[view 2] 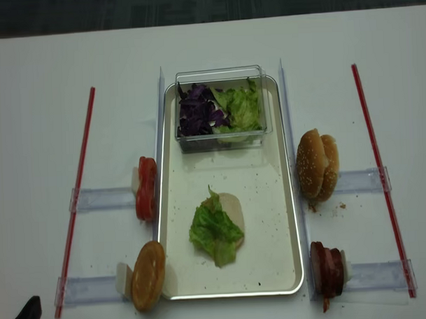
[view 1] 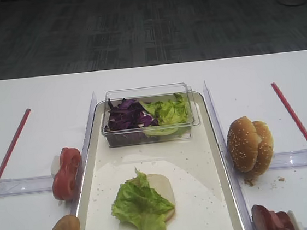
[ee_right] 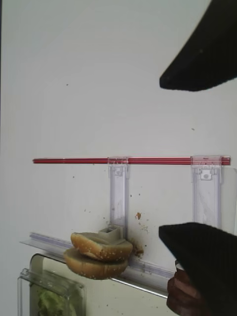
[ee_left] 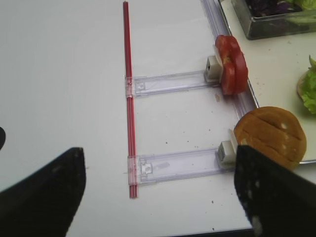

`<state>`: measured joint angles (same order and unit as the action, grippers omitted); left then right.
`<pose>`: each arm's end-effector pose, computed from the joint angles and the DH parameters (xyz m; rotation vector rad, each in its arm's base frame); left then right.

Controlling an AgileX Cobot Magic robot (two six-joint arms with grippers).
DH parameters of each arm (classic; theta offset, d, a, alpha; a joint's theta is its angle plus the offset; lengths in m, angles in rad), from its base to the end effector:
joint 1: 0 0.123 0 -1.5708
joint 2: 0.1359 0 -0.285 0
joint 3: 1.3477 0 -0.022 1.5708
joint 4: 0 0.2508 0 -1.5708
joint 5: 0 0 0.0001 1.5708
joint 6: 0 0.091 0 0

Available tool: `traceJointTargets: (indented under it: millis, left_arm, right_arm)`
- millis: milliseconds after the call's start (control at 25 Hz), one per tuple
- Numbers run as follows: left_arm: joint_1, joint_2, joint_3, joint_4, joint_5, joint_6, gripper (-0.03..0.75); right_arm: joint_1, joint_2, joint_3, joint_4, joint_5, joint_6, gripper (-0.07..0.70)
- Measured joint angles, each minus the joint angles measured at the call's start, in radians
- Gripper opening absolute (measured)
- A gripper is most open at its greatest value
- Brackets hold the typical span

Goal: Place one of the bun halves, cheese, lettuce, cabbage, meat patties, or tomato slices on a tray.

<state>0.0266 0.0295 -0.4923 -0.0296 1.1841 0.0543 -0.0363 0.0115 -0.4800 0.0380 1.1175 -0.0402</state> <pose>-0.0055 -0.0026 0.2658 0.0335 2.2042 0.0087 -0.0034 0.0032 0.2673 -0.0065 2.1319 0.0012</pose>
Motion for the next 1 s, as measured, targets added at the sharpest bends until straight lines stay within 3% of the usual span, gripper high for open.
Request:
traceJointTargets:
  millis: [1000]
  left_arm:
    - [0.0,0.0,0.0,0.0,0.0,0.0,0.565]
  right_arm:
    - [0.0,-0.026,0.0,0.006,0.01,-0.008,0.571]
